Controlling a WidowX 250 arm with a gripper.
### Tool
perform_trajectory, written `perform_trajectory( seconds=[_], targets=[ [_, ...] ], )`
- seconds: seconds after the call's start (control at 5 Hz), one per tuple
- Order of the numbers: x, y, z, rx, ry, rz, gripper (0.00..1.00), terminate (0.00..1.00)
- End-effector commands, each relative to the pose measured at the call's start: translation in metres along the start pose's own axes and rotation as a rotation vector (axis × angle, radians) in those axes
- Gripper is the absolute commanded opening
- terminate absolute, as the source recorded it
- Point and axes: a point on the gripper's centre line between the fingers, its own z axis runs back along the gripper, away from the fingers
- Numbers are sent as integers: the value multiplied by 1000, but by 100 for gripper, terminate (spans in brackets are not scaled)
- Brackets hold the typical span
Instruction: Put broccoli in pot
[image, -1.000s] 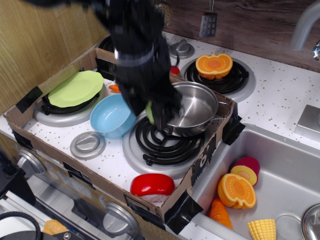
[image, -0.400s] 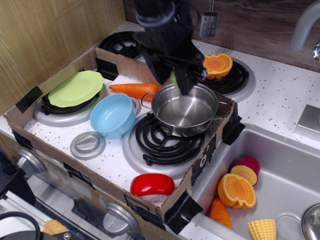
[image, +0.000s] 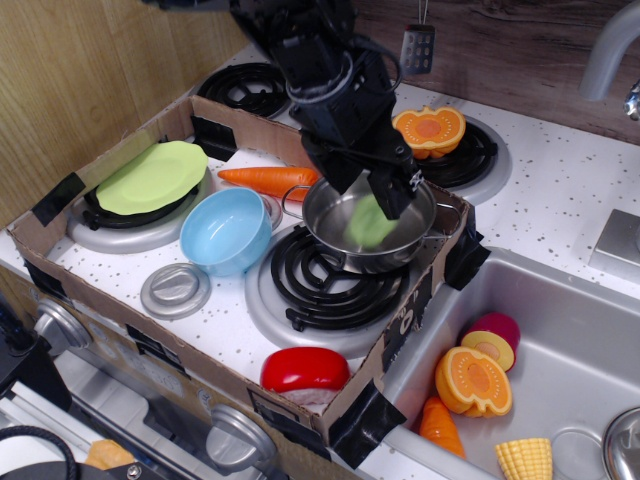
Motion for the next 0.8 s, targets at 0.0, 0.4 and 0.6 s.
perform_trajectory(
  seconds=[0.0, 0.4, 0.6],
  targets=[
    [14, -1, 16, 29, 21, -42, 100, 0],
    [18, -10, 29, 41, 70, -62, 100, 0],
    [18, -10, 29, 41, 70, -62, 100, 0]
  ],
)
